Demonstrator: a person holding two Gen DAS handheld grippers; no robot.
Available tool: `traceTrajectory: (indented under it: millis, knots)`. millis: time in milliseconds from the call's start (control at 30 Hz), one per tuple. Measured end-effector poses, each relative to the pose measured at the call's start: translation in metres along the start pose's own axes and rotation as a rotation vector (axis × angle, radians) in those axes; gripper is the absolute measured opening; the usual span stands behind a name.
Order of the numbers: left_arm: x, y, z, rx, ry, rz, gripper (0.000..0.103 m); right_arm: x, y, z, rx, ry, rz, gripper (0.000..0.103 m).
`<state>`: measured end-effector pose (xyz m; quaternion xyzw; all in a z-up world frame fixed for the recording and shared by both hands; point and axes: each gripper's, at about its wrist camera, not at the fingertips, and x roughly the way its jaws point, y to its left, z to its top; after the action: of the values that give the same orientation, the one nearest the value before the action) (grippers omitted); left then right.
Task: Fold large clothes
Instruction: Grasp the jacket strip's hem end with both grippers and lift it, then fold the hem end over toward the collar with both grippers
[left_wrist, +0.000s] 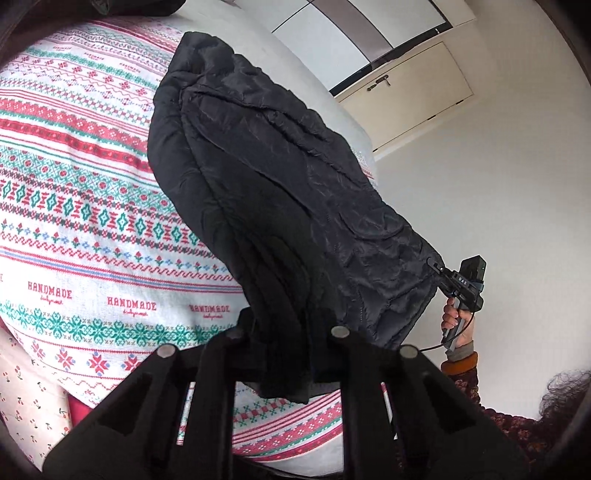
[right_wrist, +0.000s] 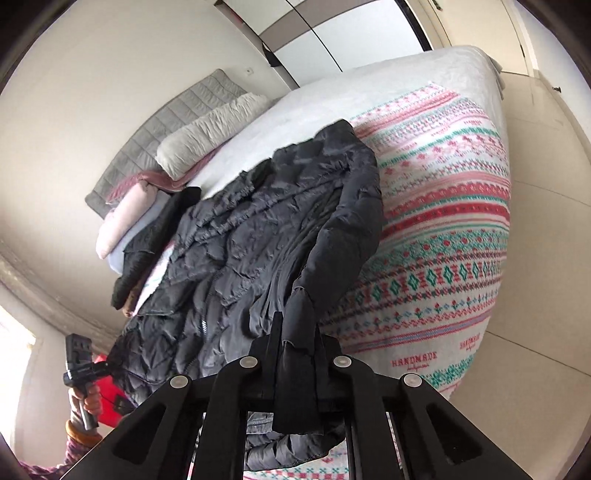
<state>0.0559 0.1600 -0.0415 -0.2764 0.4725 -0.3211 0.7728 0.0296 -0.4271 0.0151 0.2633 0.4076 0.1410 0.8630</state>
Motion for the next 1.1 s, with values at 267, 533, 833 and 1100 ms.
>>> traceTrajectory:
  millis: [267, 533, 833, 1100]
  knots:
    - [-0.029, -0.031, 0.099, 0.022, -0.215, -0.087, 0.015, 0.004, 0.02, 0.088, 0.059, -0.132, 0.121, 0.009]
    - [0.022, -0.016, 0.25, 0.014, -0.389, 0.034, 0.018, 0.082, -0.004, 0.217, 0.172, -0.21, 0.051, 0.009]
    - [0.136, 0.055, 0.324, -0.03, -0.338, 0.31, 0.031, 0.225, -0.055, 0.285, 0.318, -0.132, -0.067, 0.023]
    - [0.121, 0.067, 0.309, -0.012, -0.444, 0.376, 0.081, 0.225, -0.073, 0.303, 0.337, -0.162, -0.086, 0.067]
